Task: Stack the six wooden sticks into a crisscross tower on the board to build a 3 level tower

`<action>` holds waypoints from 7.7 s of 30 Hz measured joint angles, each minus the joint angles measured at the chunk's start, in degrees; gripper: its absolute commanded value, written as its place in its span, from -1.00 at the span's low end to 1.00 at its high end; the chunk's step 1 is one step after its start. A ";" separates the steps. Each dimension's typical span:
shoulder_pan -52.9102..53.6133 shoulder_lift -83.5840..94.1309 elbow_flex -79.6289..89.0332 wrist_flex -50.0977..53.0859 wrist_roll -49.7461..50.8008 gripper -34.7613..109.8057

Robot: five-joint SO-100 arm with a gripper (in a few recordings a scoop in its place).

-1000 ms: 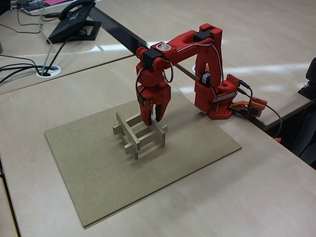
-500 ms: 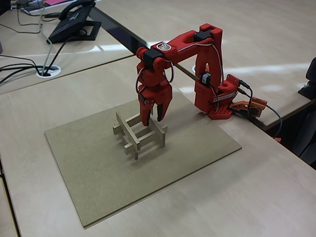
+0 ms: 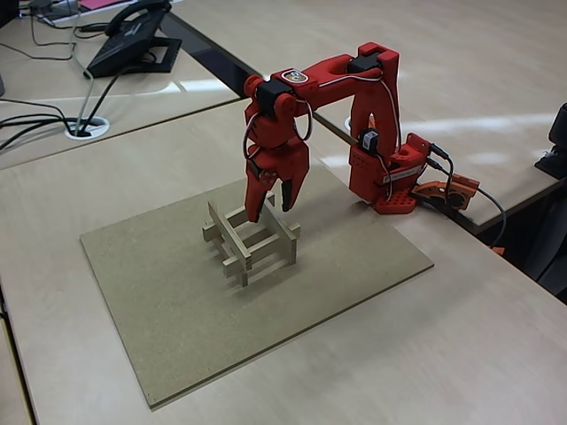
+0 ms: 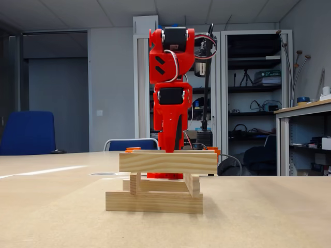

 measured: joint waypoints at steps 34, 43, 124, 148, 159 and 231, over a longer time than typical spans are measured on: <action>-8.96 47.64 48.43 -49.75 13.97 -0.37; -8.53 61.70 65.74 -68.03 12.13 -0.39; 2.46 104.59 98.96 -166.64 -5.36 -0.52; 5.54 104.68 98.96 -207.33 -5.36 -0.52; 5.54 104.68 98.96 -207.86 -5.36 -0.52; 5.54 104.68 98.96 -207.86 -5.01 -0.51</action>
